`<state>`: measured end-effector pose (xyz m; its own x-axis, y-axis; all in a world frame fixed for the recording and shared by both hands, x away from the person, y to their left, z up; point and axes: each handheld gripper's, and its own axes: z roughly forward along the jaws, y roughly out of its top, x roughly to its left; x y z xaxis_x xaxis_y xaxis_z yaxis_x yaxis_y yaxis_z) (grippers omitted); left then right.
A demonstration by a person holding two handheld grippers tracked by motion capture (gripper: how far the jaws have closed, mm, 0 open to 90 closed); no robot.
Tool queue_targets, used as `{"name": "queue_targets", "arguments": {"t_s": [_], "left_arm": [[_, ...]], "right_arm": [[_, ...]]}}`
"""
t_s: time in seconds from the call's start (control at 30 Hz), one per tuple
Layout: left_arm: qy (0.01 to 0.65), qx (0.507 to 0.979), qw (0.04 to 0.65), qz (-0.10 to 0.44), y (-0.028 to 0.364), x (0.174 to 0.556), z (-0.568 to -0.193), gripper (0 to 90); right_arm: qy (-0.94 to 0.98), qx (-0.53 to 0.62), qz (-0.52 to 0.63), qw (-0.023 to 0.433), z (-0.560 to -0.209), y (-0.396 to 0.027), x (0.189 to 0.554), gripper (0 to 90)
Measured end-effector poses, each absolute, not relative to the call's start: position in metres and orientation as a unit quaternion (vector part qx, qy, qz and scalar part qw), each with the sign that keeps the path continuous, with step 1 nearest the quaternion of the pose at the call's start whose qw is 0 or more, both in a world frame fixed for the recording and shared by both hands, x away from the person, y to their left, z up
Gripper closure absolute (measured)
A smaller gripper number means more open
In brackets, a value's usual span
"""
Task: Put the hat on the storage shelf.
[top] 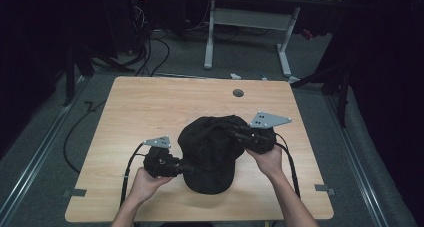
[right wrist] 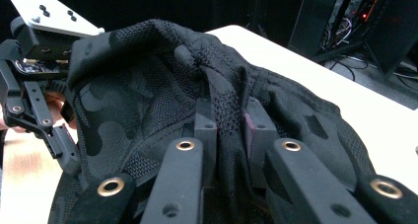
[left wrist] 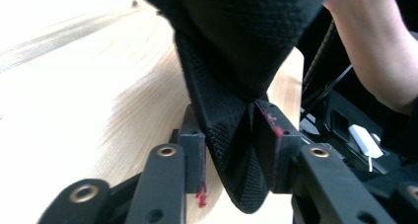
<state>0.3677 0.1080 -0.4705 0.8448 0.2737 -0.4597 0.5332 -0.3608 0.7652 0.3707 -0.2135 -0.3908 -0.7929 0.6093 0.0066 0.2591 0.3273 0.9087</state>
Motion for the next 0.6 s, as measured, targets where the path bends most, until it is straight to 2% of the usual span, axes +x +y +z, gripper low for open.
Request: {"name": "queue_targets", "arguments": {"t_s": [0.07,0.27,0.47,0.6], "left_arm": [[0.247,0.815,0.509,-0.129,0.109,0.367,-0.470,70.6],[0.237,0.811,0.516,-0.140,0.114,0.364,-0.465,84.3],[0.235,0.808,0.523,-0.135,0.116,0.361,-0.463,85.8],[0.233,0.806,0.531,-0.118,0.119,0.357,-0.460,86.2]], "right_arm": [[0.796,0.271,0.513,0.171,-0.390,-0.213,0.370,79.7],[0.796,0.262,0.517,0.172,-0.386,-0.210,0.368,74.8],[0.794,0.269,0.519,0.165,-0.386,-0.210,0.369,70.9],[0.790,0.279,0.518,0.171,-0.386,-0.212,0.369,59.3]]}}
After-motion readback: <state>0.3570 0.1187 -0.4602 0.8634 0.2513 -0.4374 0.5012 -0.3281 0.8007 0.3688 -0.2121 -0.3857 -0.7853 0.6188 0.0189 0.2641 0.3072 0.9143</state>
